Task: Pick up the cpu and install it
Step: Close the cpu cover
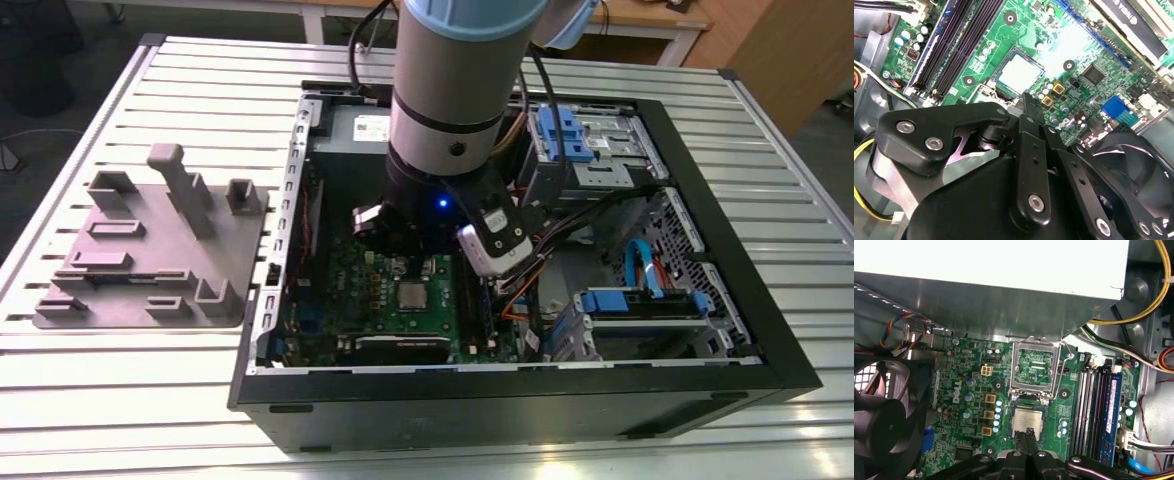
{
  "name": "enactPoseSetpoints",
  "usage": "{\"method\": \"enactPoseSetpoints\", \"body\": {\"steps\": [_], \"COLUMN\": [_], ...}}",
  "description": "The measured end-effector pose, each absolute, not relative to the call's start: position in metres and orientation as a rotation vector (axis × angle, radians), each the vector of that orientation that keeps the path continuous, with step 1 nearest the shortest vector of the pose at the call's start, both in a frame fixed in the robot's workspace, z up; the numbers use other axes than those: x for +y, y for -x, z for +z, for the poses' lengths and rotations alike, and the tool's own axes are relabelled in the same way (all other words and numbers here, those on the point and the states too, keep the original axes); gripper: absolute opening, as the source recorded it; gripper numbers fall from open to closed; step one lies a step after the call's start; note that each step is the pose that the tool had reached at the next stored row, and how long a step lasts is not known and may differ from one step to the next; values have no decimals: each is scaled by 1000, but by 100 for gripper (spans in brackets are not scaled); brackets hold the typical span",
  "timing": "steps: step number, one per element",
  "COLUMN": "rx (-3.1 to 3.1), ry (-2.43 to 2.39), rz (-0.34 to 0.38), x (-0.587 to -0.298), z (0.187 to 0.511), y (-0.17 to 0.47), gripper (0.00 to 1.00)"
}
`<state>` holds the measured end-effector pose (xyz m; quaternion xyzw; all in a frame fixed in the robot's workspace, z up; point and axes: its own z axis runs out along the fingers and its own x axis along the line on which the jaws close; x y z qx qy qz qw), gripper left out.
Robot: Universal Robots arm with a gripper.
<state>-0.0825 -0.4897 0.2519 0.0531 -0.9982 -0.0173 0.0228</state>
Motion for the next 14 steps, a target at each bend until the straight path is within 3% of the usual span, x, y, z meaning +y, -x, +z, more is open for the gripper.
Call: {"method": "enactPoseSetpoints", "body": {"steps": [14], "rx": [-3091], "ry": [-164], "rz": [-55], "x": [-490], "z": [252], "y": [82], "gripper": [11]}}
